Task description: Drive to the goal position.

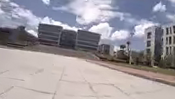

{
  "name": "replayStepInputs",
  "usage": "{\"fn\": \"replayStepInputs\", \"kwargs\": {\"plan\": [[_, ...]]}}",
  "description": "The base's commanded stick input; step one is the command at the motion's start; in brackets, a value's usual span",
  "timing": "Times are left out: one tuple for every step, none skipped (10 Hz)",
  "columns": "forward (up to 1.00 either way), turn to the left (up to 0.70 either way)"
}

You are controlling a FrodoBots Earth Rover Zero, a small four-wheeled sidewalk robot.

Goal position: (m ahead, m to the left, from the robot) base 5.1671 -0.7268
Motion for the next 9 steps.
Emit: {"fn": "replayStepInputs", "kwargs": {"plan": [[1.00, 0.05], [1.00, 0.05], [1.00, 0.05], [1.00, 0.05], [1.00, 0.05], [1.00, 0.05], [1.00, 0.05], [1.00, 0.05], [1.00, 0.05]]}}
